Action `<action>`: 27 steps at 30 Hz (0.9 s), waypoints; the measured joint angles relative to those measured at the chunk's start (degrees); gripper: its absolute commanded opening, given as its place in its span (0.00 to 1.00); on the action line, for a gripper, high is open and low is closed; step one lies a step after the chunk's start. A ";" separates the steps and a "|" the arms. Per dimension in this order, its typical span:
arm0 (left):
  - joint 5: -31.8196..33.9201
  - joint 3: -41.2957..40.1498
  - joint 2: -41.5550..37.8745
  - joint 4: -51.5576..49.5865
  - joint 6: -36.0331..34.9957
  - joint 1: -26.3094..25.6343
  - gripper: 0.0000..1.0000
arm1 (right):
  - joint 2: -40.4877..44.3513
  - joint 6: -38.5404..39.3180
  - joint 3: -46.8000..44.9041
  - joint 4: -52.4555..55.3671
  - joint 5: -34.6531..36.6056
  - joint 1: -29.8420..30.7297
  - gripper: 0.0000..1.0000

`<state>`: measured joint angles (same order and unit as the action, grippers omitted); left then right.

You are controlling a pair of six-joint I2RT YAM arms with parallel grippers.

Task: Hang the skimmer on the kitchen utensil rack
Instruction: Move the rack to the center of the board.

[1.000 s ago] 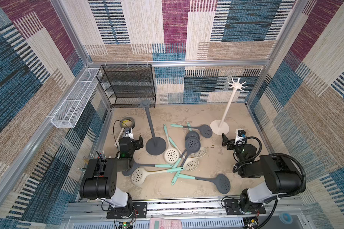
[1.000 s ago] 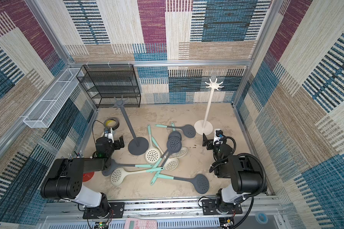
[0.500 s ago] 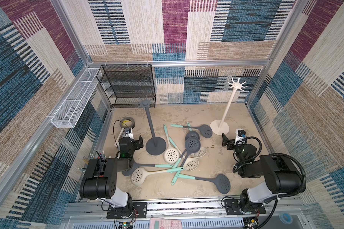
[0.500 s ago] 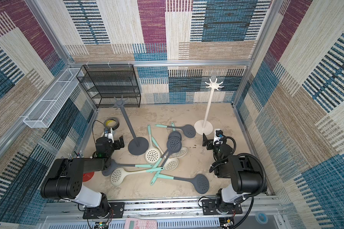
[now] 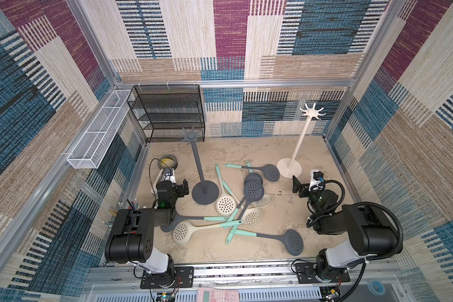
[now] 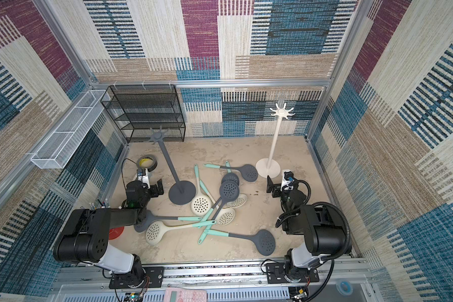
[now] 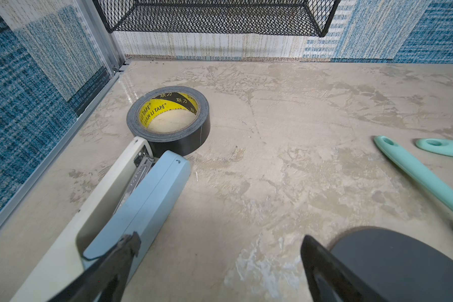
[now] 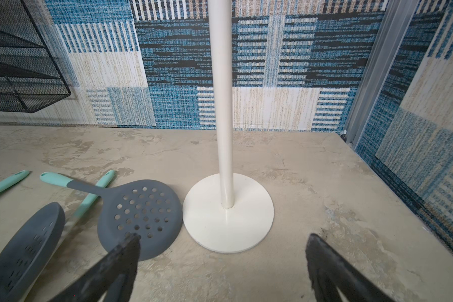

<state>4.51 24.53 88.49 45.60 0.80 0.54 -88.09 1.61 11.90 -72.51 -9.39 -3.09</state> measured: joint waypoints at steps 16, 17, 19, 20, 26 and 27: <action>0.04 0.24 0.00 -0.09 -0.02 -0.44 1.00 | 1.31 0.00 0.35 0.66 3.10 1.38 0.99; 0.04 0.24 0.00 -0.09 -0.02 -0.44 1.00 | 1.95 0.00 0.20 0.68 3.74 1.66 0.99; 0.04 0.22 -0.07 -0.09 -0.02 -0.44 0.99 | 3.48 0.00 -0.28 0.90 4.98 2.05 0.99; 0.07 0.20 -0.17 -0.11 -0.02 -0.44 0.99 | 4.42 0.02 -0.59 1.05 5.84 2.45 0.99; 1.66 1.70 -4.24 -4.26 0.00 -0.57 0.98 | 8.63 -0.22 -2.12 2.14 11.98 3.93 0.99; 2.62 2.27 -5.16 -5.55 0.00 -0.85 0.97 | 8.90 -0.33 -2.21 2.23 12.87 3.89 0.99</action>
<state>7.14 26.81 83.33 40.05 0.80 -0.32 -79.20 1.28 9.69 -70.28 3.49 0.80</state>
